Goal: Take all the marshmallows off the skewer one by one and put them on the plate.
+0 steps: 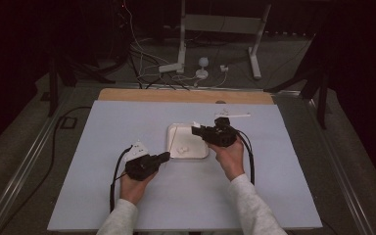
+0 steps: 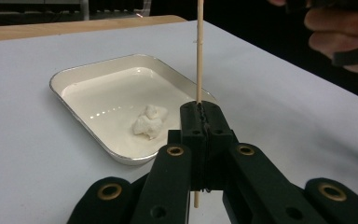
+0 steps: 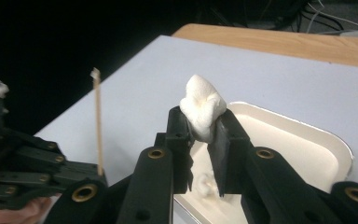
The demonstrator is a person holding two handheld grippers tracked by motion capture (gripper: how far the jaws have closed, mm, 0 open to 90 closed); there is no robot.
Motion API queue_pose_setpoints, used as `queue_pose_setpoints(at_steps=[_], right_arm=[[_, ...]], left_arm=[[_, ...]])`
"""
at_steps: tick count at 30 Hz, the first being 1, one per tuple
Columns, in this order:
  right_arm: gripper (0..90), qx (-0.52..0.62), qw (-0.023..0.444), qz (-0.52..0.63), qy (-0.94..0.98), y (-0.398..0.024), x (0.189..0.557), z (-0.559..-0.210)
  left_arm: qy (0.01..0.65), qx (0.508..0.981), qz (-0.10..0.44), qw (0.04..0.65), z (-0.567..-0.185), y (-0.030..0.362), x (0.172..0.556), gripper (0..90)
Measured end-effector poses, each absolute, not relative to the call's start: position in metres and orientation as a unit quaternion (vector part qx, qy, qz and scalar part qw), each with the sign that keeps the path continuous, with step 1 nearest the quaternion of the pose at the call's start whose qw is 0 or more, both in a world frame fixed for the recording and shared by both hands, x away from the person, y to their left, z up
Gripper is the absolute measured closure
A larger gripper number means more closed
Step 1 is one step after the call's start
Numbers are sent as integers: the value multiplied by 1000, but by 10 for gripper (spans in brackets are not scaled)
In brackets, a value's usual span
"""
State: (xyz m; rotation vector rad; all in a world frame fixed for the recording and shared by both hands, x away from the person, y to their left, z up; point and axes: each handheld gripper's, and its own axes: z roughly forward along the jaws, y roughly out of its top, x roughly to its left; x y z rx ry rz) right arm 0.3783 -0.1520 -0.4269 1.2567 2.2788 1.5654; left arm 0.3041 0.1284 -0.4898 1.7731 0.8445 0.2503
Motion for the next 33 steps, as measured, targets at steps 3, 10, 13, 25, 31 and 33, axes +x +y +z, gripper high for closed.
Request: queue_pose_setpoints(at_steps=[3, 10, 13, 25, 31, 33], right_arm=[[787, 419, 54, 506, 752, -152, 380, -433], [785, 430, 54, 488, 758, -152, 384, -447], [784, 430, 57, 479, 763, -150, 385, -451], [785, 432, 63, 443, 783, -142, 386, -463], [782, 440, 63, 428, 787, -142, 387, -473], [782, 442, 62, 421, 790, -142, 388, -478]], left_arm=[[357, 746, 104, 552, -490, 129, 304, 900], [361, 744, 101, 554, -490, 129, 305, 900], [362, 743, 101, 554, -490, 130, 305, 900], [364, 739, 101, 558, -489, 131, 305, 900], [364, 739, 101, 558, -489, 132, 305, 900], [363, 739, 101, 558, -488, 132, 305, 900]])
